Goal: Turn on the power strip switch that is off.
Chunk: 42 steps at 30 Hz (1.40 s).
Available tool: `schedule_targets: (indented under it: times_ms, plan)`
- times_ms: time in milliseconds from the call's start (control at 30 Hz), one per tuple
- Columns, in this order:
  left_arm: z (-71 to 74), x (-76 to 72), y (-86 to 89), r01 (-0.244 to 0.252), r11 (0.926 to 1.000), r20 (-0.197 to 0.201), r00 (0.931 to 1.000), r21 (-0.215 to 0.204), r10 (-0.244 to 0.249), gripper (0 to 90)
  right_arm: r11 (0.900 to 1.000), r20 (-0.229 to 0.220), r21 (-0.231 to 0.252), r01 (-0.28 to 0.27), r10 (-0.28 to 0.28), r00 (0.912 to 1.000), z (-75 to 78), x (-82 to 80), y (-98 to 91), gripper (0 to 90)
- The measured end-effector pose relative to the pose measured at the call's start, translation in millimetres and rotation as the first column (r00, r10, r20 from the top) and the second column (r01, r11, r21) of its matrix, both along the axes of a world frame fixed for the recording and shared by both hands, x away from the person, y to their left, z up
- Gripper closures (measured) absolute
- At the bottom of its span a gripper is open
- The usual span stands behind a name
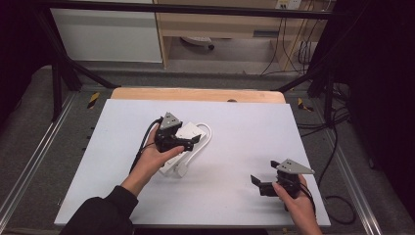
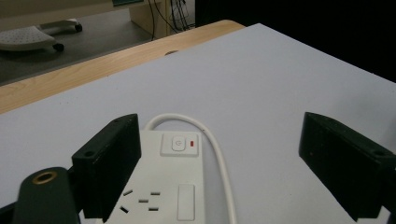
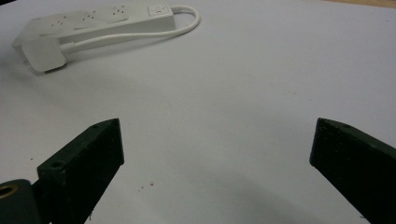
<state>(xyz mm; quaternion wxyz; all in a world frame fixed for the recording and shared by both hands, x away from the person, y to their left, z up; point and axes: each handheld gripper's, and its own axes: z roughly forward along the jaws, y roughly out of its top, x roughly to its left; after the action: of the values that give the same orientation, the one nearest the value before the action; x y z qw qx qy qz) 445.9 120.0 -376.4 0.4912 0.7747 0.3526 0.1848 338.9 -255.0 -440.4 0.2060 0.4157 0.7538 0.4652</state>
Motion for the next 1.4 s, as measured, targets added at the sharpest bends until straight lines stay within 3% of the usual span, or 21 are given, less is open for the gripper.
schedule_targets:
  times_ms: [367, 667, 1000, 1400]
  plan:
    - [-11.1, 9.5, -5.0, -0.001, 0.9996, -0.029, 0.9996, 0.03, 0.002, 15.4, 1.0, -0.003, 0.0, 0.002, -0.002, 1.0, -0.3, 0.0, -0.4, 3.4]
    - [-18.5, 14.0, -8.7, -0.004, 0.9985, -0.035, 0.9994, 0.054, 0.006, 23.8, 1.0, -0.005, -0.001, 0.003, -0.003, 1.0, -0.4, -0.1, -1.0, 3.4]
    - [-24.7, 14.8, -15.9, 0.021, 0.9951, -0.06, 0.9981, 0.096, -0.015, 40.5, 1.0, -0.009, 0.001, 0.005, -0.005, 0.9999, -0.3, -0.1, -1.9, 3.5]
    - [-29.0, 16.7, -19.2, 0.023, 0.9931, -0.068, 0.9976, 0.114, -0.016, 65.1, 1.0, -0.01, 0.001, 0.007, -0.007, 0.9999, -0.3, 0.0, -2.5, 3.5]
